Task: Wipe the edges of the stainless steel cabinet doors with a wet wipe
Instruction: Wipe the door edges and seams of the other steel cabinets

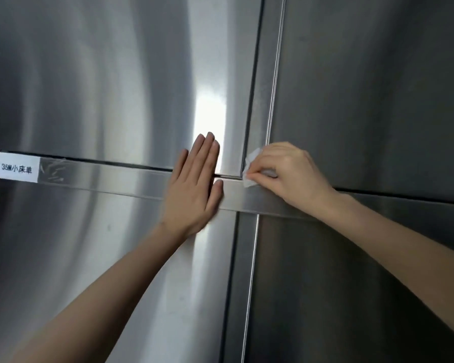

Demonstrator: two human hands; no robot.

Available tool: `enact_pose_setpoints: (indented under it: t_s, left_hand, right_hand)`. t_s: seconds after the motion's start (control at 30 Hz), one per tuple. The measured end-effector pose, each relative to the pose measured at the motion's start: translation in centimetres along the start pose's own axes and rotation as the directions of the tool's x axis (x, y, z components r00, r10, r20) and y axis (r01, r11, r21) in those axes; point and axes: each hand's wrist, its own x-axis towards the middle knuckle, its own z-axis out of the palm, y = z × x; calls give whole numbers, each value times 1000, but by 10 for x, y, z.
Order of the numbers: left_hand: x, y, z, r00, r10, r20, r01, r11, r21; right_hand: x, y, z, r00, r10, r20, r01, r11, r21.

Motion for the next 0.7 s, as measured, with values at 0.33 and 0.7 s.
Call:
enact_pose_setpoints:
  t_s: [0.33,0.7]
  left_hand:
    - [-15,-5,-2,1000,8,-8,-8,1000,8]
    - [-15,-7,1,1000,13,-25,-13,1000,-7]
  right_hand:
    - [-11,-9,12,995,10,-101,-23,992,-125]
    - [-17,-18,28,949,133,-287,-143,990,-14]
